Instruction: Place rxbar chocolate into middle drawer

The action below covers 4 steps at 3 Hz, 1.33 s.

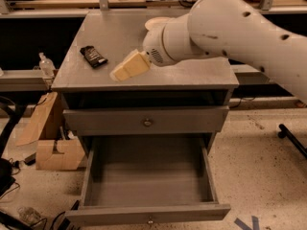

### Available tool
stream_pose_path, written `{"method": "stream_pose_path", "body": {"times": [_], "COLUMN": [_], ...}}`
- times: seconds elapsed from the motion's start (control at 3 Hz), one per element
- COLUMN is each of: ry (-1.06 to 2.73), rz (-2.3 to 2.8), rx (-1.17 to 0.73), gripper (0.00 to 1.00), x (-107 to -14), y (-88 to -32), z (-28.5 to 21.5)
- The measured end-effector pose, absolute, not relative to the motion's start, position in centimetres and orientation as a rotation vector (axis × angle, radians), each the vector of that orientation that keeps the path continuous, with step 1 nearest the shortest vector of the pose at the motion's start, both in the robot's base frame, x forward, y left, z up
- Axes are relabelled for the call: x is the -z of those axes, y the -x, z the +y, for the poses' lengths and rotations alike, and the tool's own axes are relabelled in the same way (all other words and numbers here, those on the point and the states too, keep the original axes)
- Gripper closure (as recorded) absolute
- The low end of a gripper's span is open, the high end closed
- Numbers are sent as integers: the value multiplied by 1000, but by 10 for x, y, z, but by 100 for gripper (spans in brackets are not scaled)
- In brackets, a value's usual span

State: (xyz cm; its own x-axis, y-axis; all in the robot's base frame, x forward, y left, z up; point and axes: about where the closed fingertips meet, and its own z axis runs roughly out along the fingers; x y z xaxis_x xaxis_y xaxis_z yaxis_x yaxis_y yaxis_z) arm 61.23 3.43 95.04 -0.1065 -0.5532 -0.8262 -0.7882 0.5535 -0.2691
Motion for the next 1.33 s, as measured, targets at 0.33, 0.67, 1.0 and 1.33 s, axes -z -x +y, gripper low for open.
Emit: {"method": "stream_pose_path", "body": {"times": [0.33,0.67,1.0,1.33], "ry": [1084,1087,1097,1083], "rz": [1745,1720,1714,1722], "rx": [-311,-307,-347,-427], "gripper": [0,0,0,0], "x": [-941,-930,-916,-901], "y": [-664,-712,-745,-772], "z": [71,123,171,206]}}
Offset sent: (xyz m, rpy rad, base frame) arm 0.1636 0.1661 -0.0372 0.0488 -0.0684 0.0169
